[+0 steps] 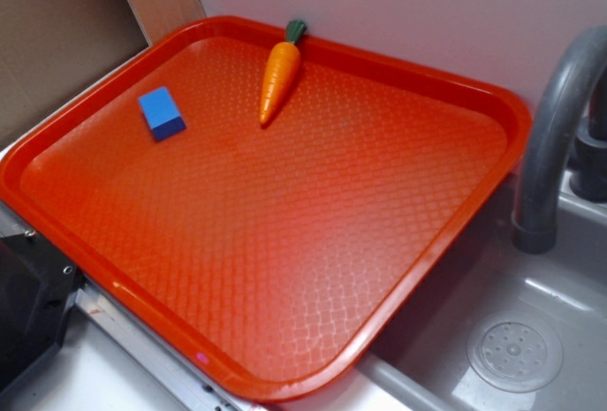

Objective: Grab the carrot.

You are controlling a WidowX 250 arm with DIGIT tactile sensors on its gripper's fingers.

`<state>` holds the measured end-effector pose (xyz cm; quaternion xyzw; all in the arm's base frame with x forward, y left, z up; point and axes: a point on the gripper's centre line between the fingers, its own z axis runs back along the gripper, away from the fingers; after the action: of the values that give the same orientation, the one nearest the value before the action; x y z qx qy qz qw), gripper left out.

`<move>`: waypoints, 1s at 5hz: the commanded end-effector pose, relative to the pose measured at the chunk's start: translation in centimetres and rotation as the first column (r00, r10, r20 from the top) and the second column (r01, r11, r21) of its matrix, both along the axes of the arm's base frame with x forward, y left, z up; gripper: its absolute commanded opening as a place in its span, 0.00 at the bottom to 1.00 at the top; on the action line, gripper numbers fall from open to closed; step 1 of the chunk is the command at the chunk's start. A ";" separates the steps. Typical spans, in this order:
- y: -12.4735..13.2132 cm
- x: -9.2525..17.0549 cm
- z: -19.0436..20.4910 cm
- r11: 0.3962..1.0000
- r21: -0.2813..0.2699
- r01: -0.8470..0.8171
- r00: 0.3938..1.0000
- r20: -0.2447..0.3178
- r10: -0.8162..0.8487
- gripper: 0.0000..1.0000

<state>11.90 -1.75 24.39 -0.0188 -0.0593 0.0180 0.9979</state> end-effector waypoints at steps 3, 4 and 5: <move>1.2 5.4 -3.5 0.961 0.005 -0.277 0.961 0.030 0.276 1.00; 2.9 9.2 -6.4 0.908 -0.041 -0.418 0.904 0.078 0.419 1.00; 4.3 13.2 -9.5 0.881 0.008 -0.473 0.867 0.179 0.464 1.00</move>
<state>25.10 2.13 13.41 0.0232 -0.1310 0.2575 0.9571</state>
